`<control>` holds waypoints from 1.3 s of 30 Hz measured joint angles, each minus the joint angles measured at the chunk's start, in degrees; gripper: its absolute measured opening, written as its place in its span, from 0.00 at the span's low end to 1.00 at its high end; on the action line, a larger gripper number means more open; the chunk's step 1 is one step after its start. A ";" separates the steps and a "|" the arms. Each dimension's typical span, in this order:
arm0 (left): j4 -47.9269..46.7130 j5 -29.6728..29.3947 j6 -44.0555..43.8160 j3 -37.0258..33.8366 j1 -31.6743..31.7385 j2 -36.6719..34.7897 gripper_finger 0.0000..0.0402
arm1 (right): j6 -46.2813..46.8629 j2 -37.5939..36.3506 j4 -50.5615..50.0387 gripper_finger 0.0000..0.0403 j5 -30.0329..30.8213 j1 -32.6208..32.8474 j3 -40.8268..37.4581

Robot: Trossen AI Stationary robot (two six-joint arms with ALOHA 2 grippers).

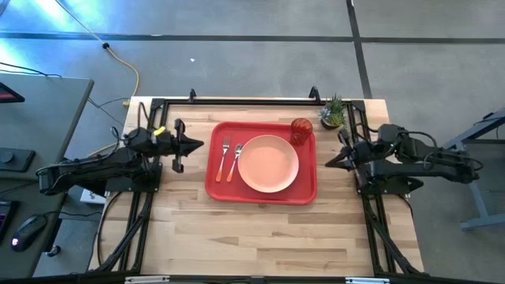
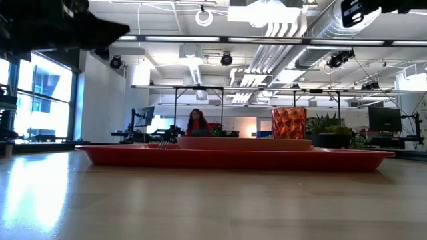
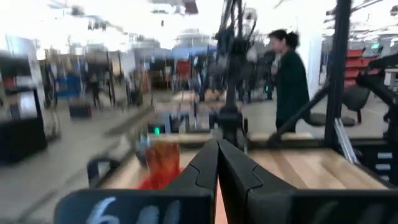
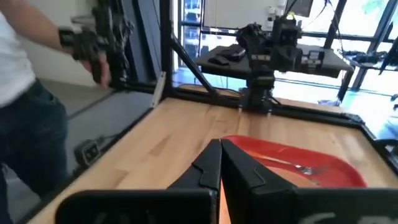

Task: Pick and place plate/cup/fork/spoon on tray
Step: Return to Home Position

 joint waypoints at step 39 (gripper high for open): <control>1.25 -1.43 0.62 -7.09 0.85 0.05 0.00 | -2.38 -21.99 24.64 0.00 8.83 6.09 -26.34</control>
